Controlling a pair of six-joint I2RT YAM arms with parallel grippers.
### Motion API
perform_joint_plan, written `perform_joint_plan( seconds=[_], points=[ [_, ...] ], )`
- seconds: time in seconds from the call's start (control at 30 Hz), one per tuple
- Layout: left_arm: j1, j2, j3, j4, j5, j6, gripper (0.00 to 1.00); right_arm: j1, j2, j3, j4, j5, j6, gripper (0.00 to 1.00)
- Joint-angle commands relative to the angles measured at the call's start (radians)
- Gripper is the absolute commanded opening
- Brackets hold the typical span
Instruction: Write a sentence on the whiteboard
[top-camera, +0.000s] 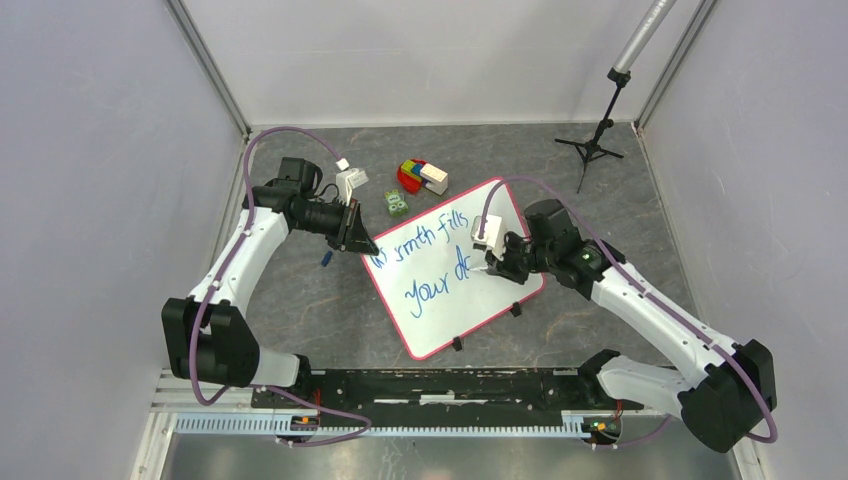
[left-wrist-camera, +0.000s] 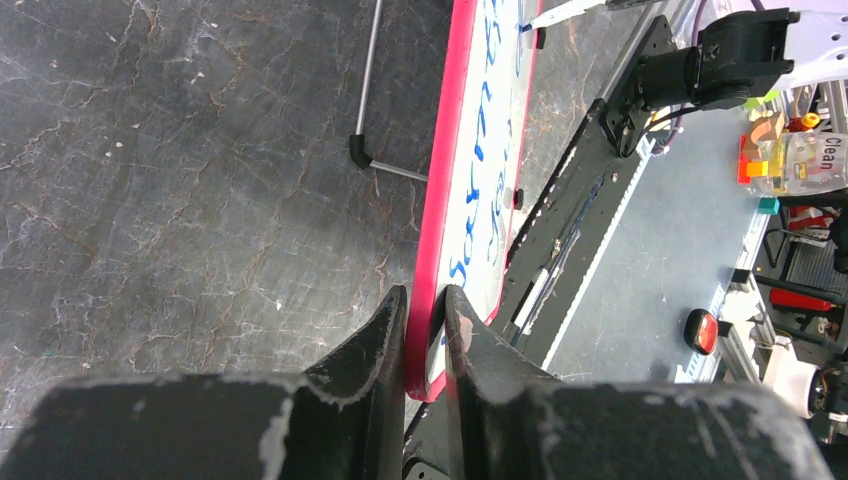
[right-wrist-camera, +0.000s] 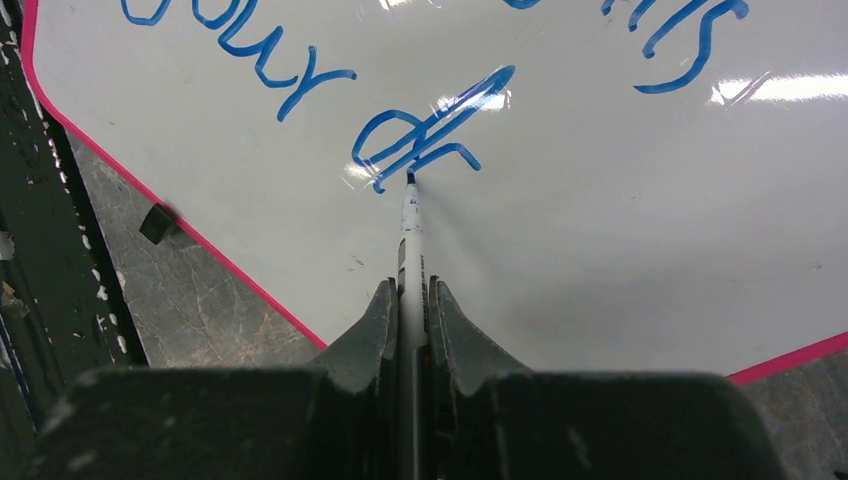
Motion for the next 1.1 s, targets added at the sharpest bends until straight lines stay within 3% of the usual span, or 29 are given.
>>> perform_joint_plan(
  seconds=[0.0,0.43,1.07],
  points=[
    [-0.013,-0.002,0.013,0.009,-0.045,0.014,0.03,-0.009,0.007,0.044,-0.023,0.088,-0.035,0.0],
    [-0.013,-0.01,0.009,0.011,-0.049,0.015,0.03,-0.019,0.055,0.13,-0.002,0.087,-0.027,0.0],
    [-0.013,-0.002,0.013,0.01,-0.043,0.014,0.02,-0.019,-0.023,0.012,-0.028,0.078,-0.025,0.0]
  ],
)
